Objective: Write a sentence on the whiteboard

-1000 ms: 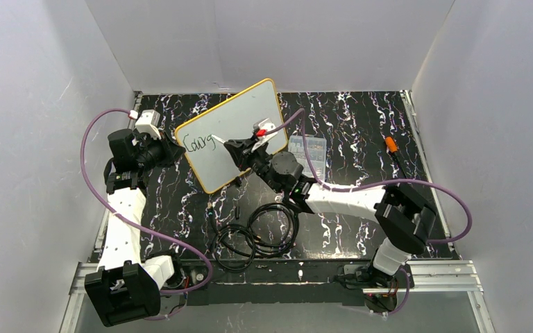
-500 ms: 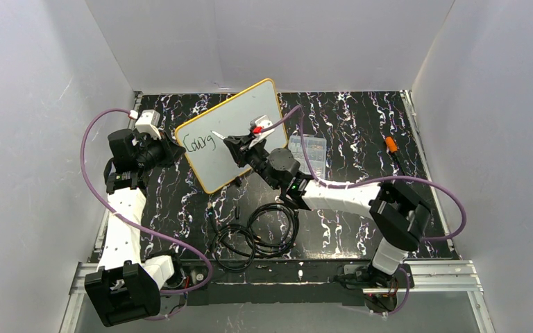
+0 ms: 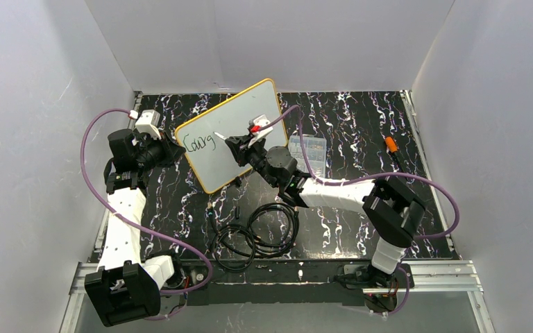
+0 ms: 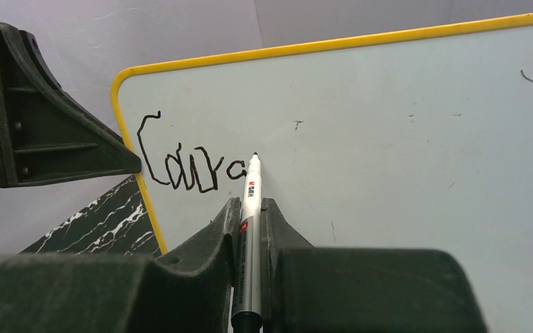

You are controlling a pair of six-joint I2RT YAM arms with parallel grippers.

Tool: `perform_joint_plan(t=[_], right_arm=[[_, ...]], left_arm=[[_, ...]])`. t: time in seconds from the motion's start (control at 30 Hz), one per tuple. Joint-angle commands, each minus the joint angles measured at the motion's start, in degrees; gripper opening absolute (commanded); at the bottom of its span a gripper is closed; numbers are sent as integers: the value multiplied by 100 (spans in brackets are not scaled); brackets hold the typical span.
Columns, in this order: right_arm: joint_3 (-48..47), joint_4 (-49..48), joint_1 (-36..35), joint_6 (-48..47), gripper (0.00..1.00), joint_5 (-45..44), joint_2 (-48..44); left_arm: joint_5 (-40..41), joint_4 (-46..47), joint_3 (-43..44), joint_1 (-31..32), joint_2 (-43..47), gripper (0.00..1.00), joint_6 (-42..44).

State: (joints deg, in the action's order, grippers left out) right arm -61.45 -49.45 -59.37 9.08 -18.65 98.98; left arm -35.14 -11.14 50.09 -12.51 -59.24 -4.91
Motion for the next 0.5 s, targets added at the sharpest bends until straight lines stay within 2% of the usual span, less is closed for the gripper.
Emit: perform_joint_plan(t=[0.0, 0.47], right_arm=[[-270, -250, 40, 30, 1, 85, 73], [-296, -249, 109, 85, 1, 213, 239]], left_arm=[[-70, -55, 1, -1, 75, 0, 25], [-83, -55, 8, 8, 60, 0, 7]])
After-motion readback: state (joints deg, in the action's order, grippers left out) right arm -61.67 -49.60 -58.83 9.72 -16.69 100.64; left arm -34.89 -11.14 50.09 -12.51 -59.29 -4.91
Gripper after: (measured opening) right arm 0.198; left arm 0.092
